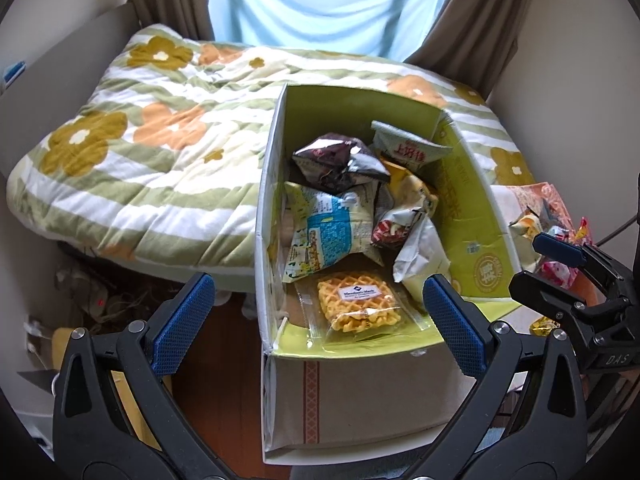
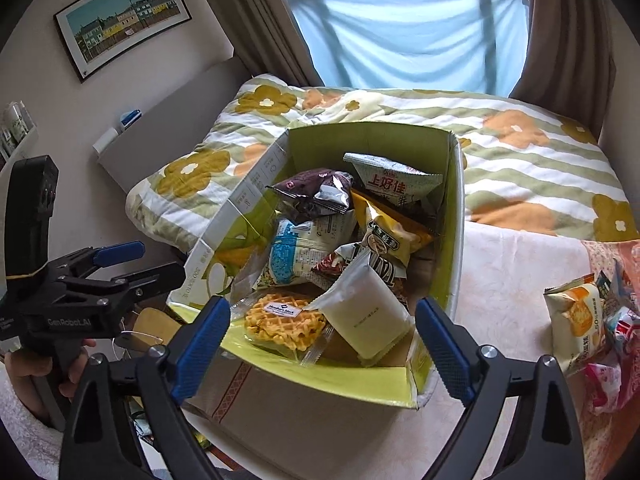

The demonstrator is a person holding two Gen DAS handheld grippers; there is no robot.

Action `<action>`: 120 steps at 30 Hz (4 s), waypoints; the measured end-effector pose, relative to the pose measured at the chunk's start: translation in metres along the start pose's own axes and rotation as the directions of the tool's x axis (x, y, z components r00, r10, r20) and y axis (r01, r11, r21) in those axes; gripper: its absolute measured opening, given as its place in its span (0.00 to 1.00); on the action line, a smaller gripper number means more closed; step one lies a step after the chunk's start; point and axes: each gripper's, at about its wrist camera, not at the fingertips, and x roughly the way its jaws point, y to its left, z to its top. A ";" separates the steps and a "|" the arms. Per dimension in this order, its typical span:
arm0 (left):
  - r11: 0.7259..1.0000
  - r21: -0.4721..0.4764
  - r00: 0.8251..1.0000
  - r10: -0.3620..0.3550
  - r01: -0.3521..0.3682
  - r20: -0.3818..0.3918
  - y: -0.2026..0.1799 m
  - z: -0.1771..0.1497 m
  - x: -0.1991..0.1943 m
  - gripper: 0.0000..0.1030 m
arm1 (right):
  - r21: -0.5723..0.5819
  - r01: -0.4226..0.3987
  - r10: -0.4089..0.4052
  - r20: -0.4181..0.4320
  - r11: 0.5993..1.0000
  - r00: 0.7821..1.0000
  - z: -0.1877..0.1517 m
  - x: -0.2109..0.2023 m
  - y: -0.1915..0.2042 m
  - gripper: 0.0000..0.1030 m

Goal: Organize snacks
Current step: 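Move both tools back to the remaining snacks on the table, then grasp the cream bread bag with the left tool while the right tool grasps the pink-white packet, then carry both bags over the yellow box and open both tools to drop them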

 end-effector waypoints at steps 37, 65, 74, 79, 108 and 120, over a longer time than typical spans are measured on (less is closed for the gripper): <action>0.942 0.206 0.964 -0.259 0.265 -0.053 -0.289 0.008 0.035 1.00 | 0.170 0.314 -0.325 0.040 0.934 0.945 -0.087 -0.158 -0.222 0.89; 0.955 0.120 0.913 -0.214 0.270 -0.349 -0.372 0.001 0.246 1.00 | 0.038 0.363 -0.358 -0.108 0.931 0.928 -0.121 -0.033 -0.269 0.85; 0.939 0.104 0.887 -0.269 0.329 -0.376 -0.380 -0.001 0.269 0.93 | 0.087 0.419 -0.403 -0.153 0.904 0.902 -0.121 -0.020 -0.282 0.84; 0.935 0.118 0.889 -0.270 0.334 -0.371 -0.380 -0.001 0.269 0.84 | 0.115 0.425 -0.404 -0.172 0.898 0.898 -0.121 -0.014 -0.286 0.84; 0.955 0.140 0.930 -0.211 0.262 -0.300 -0.335 -0.002 0.221 0.62 | 0.098 0.396 -0.377 -0.170 0.913 0.911 -0.125 -0.004 -0.301 0.56; 0.970 0.108 0.955 -0.187 0.216 -0.230 -0.320 -0.003 0.178 0.62 | 0.118 0.301 -0.287 -0.117 0.946 0.951 -0.127 -0.031 -0.278 0.45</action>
